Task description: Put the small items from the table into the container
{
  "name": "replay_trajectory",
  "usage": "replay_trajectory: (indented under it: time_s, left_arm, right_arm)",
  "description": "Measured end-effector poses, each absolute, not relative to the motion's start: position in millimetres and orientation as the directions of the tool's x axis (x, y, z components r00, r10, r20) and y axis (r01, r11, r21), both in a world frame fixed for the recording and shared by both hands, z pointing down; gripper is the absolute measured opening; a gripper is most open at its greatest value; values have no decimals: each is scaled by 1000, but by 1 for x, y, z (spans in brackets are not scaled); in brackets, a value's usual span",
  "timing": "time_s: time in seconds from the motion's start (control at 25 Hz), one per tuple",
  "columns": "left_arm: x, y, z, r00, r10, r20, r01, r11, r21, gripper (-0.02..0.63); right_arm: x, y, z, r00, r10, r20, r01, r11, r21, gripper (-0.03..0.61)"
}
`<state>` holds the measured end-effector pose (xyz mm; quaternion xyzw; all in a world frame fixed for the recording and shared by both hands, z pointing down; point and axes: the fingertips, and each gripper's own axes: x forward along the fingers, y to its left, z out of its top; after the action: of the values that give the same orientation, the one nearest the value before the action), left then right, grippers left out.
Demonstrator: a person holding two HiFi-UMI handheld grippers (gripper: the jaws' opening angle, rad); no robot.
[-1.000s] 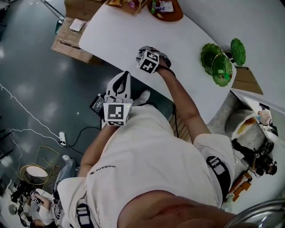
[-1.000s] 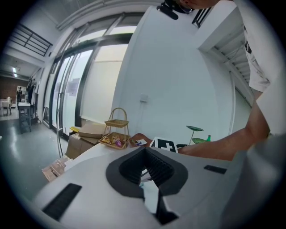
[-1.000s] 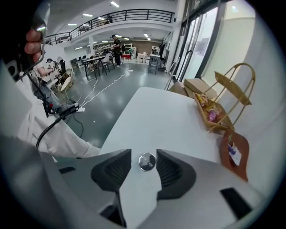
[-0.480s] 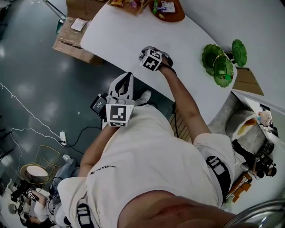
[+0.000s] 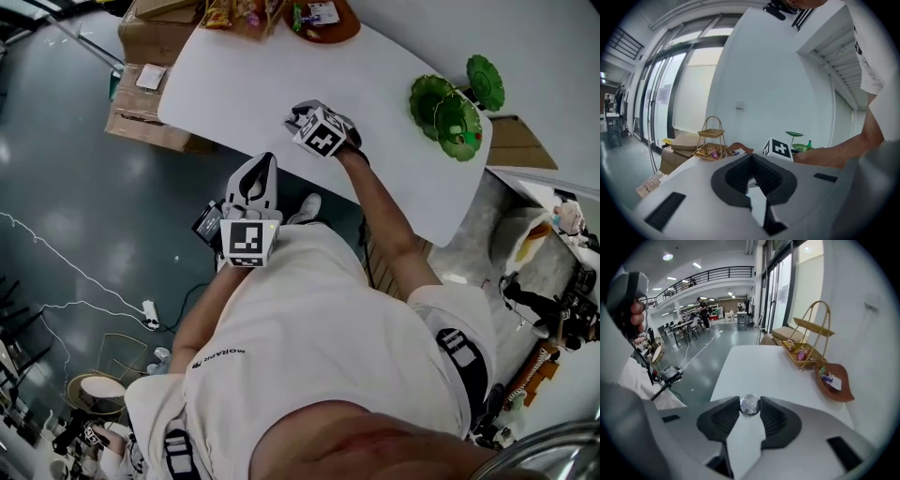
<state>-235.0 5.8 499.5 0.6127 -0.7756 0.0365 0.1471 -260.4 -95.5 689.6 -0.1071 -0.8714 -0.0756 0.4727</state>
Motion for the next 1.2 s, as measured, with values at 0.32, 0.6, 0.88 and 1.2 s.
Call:
replay_trajectory:
  time_s: [0.32,0.6,0.88,1.2]
  left_arm:
    - [-208,-18,486,-104,-965,242,-986,132,100,3]
    - [-181,-38,478,-17,-975,220,-996,36,83,3]
    - [-153,-54,470,70,-979,193,-996,-56,76,3]
    - [-111,-70,459,183,-971,156,-982,-173,75,3]
  right_arm:
    - [-226,-128,643,-669,14,743,40,999,17,146]
    - [-190,-151,605,-741,-89,666,-114,993,7,146]
    - [-148,-170,573,-794,-235,561,-287,958,-5,146]
    - [-92,-190,538,-784,-423,454,-470,883,9,146]
